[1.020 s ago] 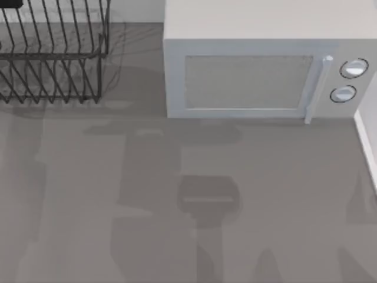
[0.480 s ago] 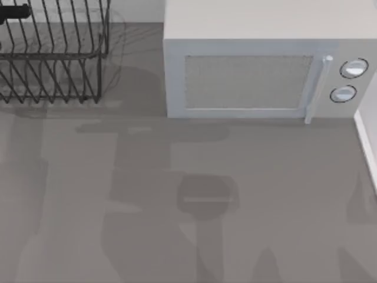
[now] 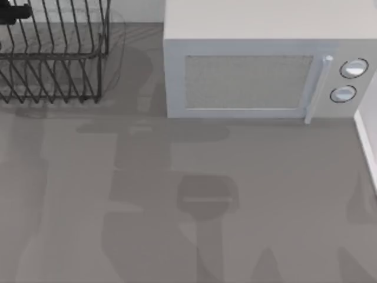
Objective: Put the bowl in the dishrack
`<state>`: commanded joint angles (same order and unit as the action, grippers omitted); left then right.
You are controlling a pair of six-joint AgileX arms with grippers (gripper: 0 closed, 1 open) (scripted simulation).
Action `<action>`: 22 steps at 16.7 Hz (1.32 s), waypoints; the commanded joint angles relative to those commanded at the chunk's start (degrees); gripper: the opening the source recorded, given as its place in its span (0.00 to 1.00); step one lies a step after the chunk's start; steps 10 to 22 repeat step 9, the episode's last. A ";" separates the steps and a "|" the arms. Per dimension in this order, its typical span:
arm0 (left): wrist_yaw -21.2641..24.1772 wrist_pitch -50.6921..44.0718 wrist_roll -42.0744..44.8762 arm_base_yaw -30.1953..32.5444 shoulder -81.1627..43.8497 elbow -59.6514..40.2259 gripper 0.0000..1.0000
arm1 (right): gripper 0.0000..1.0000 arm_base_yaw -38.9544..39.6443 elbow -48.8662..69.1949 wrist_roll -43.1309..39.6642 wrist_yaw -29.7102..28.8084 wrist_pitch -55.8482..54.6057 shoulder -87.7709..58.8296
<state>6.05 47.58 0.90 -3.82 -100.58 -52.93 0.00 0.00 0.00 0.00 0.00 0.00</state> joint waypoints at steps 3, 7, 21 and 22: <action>0.00 0.00 0.00 0.00 0.00 0.00 0.98 | 1.00 0.00 0.00 0.00 0.00 0.00 0.00; 0.00 0.00 0.00 0.00 0.00 0.00 1.00 | 1.00 0.00 0.00 0.00 0.00 0.00 0.00; 0.00 0.00 0.00 0.00 0.00 0.00 1.00 | 1.00 0.00 0.00 0.00 0.00 0.00 0.00; 0.00 0.00 0.00 0.00 0.00 0.00 1.00 | 1.00 0.00 0.00 0.00 0.00 0.00 0.00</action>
